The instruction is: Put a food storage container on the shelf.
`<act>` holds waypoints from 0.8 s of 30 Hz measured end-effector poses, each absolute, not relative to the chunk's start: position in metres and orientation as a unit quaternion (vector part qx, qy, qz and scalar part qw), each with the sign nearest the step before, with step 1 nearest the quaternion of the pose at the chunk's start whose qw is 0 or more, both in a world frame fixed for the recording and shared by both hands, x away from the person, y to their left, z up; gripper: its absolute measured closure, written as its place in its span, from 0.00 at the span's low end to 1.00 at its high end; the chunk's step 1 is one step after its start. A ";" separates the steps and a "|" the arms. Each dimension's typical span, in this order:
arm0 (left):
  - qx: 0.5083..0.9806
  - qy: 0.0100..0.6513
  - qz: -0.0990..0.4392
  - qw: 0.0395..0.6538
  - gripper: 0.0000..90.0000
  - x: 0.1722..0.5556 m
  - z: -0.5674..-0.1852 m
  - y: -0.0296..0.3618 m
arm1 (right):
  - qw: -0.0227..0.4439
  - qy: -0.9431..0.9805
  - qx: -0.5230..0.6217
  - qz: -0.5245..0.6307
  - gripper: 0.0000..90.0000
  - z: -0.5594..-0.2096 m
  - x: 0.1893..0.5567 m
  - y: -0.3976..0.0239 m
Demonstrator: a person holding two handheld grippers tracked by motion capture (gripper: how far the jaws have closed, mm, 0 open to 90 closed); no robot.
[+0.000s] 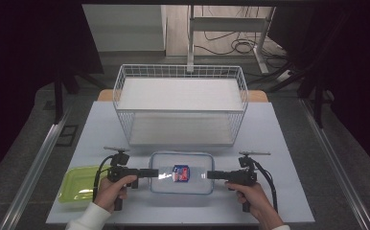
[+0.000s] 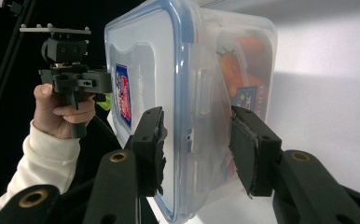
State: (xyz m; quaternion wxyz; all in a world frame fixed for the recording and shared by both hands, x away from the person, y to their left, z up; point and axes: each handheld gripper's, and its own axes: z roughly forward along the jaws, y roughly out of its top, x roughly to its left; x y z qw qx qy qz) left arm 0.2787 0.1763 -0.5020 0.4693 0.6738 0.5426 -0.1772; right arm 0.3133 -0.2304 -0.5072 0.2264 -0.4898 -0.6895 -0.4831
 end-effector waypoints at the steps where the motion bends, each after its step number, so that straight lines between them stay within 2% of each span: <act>1: 0.674 0.543 -0.177 0.469 0.55 0.278 -0.501 0.175 | 0.225 -0.690 -0.489 -0.483 0.63 -0.507 0.313 -0.231; 14: 0.680 0.525 -0.163 0.484 0.55 0.274 -0.482 0.168 | 0.215 -0.689 -0.479 -0.499 0.63 -0.484 0.311 -0.240; 24: 0.680 0.518 -0.148 0.497 0.55 0.275 -0.449 0.168 | 0.199 -0.697 -0.467 -0.507 0.63 -0.452 0.314 -0.240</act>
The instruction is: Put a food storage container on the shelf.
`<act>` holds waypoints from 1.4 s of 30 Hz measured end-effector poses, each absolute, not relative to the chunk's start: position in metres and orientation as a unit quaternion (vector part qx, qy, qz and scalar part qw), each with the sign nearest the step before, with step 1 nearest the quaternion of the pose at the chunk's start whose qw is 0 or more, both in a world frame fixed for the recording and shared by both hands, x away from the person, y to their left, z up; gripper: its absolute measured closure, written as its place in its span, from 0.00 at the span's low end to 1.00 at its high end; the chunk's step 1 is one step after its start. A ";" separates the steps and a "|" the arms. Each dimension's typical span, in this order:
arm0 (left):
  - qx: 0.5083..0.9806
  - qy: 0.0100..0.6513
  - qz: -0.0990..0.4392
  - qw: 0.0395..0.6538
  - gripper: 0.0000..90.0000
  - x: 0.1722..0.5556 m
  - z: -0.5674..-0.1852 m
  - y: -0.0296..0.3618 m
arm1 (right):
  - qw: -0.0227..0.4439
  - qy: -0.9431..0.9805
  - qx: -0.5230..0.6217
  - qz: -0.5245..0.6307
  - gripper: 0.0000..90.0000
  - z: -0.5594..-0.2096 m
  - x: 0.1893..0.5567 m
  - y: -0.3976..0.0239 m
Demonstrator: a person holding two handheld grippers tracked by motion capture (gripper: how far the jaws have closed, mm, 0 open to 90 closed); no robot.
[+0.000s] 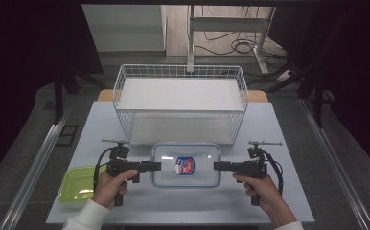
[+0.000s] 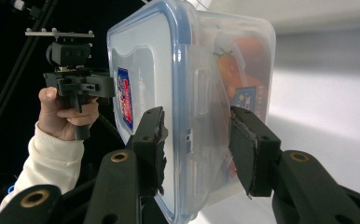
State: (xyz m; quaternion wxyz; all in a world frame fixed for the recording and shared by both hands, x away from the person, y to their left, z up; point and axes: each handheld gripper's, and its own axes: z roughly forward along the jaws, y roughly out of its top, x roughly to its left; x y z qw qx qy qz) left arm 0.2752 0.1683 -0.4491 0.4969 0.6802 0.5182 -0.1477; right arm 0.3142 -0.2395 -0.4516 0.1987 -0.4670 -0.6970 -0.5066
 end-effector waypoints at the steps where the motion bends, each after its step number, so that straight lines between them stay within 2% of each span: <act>1: 0.680 0.518 -0.146 0.498 0.55 0.275 -0.446 0.168 | 0.197 -0.697 -0.465 -0.509 0.63 -0.448 0.314 -0.239; 9: 0.682 0.511 -0.132 0.506 0.55 0.280 -0.415 0.170 | 0.187 -0.700 -0.456 -0.517 0.63 -0.417 0.319 -0.237; 30: 0.678 0.496 -0.114 0.530 0.55 0.299 -0.367 0.176 | 0.162 -0.707 -0.443 -0.526 0.63 -0.360 0.337 -0.232; 42: 0.672 0.493 -0.105 0.542 0.55 0.322 -0.335 0.187 | 0.148 -0.711 -0.435 -0.533 0.63 -0.324 0.361 -0.220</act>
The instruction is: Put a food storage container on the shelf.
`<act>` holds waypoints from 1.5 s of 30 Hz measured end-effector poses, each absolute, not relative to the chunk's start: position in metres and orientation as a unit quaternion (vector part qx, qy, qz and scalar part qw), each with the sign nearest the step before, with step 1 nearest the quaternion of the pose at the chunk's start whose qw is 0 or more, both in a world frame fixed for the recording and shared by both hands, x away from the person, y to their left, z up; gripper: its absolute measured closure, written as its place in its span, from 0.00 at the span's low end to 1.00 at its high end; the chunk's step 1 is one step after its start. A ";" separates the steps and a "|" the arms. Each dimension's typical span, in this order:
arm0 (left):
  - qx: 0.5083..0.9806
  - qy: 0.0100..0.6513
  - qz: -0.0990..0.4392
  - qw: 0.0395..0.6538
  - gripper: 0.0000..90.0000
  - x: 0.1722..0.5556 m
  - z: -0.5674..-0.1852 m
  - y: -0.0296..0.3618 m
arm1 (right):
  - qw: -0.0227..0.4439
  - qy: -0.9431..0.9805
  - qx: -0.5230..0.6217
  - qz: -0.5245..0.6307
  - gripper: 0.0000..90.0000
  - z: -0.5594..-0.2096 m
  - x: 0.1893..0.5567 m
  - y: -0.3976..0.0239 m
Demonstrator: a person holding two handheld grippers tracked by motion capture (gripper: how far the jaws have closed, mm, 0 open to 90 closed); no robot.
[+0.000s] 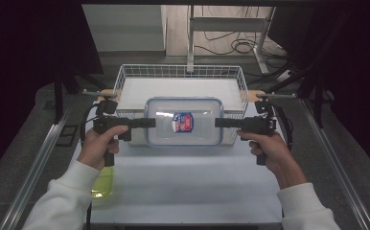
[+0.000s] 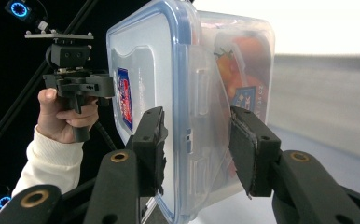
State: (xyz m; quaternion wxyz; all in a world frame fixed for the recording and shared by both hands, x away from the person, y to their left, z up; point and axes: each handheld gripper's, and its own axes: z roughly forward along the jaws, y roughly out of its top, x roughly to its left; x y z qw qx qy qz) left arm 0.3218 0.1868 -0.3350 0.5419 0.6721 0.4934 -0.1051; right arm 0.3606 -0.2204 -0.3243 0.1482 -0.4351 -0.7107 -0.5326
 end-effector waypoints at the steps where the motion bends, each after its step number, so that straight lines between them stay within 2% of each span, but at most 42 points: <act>1: 0.672 0.493 -0.104 0.542 0.55 0.324 -0.333 0.188 | 0.148 -0.711 -0.434 -0.533 0.63 -0.322 0.363 -0.220; 19: 0.671 0.495 -0.100 0.543 0.55 0.377 -0.303 0.199 | 0.146 -0.708 -0.430 -0.541 0.63 -0.295 0.413 -0.208; 36: 0.661 0.504 -0.111 0.545 0.55 0.428 -0.311 0.210 | 0.146 -0.714 -0.437 -0.527 0.63 -0.294 0.467 -0.197; 45: 0.661 0.505 -0.112 0.543 0.55 0.435 -0.318 0.212 | 0.142 -0.718 -0.446 -0.514 0.61 -0.300 0.476 -0.191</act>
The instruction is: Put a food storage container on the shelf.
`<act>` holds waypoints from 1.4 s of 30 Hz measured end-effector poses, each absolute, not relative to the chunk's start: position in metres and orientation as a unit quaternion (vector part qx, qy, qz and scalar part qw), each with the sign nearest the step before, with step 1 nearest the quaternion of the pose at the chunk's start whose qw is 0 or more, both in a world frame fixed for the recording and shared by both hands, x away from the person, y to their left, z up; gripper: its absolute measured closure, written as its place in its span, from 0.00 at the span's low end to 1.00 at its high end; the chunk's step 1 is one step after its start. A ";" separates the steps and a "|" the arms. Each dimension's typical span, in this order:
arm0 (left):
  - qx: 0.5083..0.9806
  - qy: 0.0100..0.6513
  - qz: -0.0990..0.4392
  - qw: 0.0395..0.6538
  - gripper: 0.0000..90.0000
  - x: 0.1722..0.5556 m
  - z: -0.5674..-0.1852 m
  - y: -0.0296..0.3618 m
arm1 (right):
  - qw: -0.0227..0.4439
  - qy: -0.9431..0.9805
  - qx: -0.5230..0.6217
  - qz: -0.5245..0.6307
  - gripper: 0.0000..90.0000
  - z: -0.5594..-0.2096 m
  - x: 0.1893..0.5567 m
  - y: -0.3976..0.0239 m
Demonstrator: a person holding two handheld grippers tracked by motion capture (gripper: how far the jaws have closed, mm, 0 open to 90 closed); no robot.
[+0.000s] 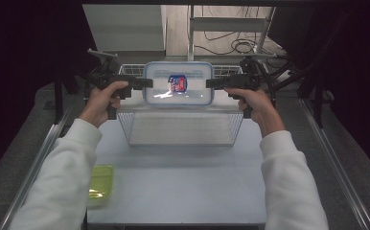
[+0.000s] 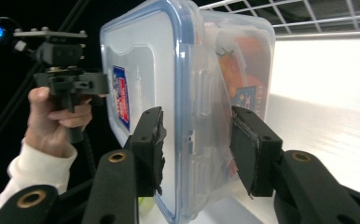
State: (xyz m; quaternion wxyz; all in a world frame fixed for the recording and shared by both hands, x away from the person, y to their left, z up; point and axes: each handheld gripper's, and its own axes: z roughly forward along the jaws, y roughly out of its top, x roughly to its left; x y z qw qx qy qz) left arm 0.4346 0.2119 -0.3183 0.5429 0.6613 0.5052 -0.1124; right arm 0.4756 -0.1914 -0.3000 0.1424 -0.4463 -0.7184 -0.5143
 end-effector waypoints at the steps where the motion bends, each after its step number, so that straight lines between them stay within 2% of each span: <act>1: 0.659 0.506 -0.112 0.544 0.55 0.435 -0.319 0.212 | 0.139 -0.715 -0.452 -0.515 0.61 -0.301 0.475 -0.191; 19: 0.614 0.547 -0.123 0.555 0.51 0.454 -0.331 0.212 | 0.137 -0.626 -0.549 -0.537 0.56 -0.315 0.479 -0.184; 22: 0.614 0.557 -0.111 0.548 0.48 0.456 -0.333 0.210 | 0.134 -0.611 -0.566 -0.538 0.54 -0.320 0.479 -0.183; 25: 0.611 0.562 -0.107 0.547 0.46 0.458 -0.334 0.208 | 0.126 -0.590 -0.580 -0.548 0.59 -0.325 0.478 -0.187; 27: 0.611 0.562 -0.106 0.547 0.45 0.458 -0.334 0.207 | 0.127 -0.585 -0.582 -0.550 0.56 -0.326 0.477 -0.189; 34: 0.608 0.563 -0.094 0.552 0.28 0.453 -0.327 0.206 | 0.120 -0.596 -0.571 -0.553 0.49 -0.322 0.470 -0.186; 42: 0.624 0.539 -0.051 0.564 0.26 0.434 -0.315 0.213 | 0.086 -0.627 -0.544 -0.551 0.48 -0.310 0.458 -0.193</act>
